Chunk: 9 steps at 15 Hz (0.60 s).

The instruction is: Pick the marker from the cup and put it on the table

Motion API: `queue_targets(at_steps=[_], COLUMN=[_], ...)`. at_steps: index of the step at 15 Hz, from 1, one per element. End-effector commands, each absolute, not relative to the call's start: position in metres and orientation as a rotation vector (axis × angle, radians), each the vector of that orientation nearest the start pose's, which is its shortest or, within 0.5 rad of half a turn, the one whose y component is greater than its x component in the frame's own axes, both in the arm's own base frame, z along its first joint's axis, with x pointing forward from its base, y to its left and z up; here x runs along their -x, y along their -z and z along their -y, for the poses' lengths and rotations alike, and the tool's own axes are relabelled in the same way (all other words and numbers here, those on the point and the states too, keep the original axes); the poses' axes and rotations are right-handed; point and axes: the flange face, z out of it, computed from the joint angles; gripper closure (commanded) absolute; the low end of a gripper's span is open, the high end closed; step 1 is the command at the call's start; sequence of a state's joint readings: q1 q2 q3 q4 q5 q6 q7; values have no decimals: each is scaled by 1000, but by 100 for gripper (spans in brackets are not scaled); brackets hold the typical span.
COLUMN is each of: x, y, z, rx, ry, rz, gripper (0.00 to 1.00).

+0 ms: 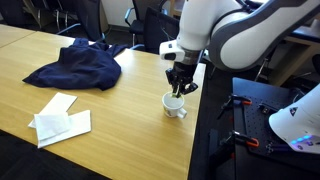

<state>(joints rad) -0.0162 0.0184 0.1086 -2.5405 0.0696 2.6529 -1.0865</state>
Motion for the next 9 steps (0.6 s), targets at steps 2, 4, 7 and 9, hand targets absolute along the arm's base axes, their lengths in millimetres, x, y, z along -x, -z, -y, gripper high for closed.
queue_targets(at_steps=[2, 4, 7, 9], x=[-473, -492, -523, -548], y=[-321, -336, -334, -321], z=[-66, -79, -75, -75], rx=[2685, 2665, 2676, 2669], ry=[114, 134, 34, -63], rz=[1925, 2075, 2276, 2383], gripper=[95, 95, 95, 95])
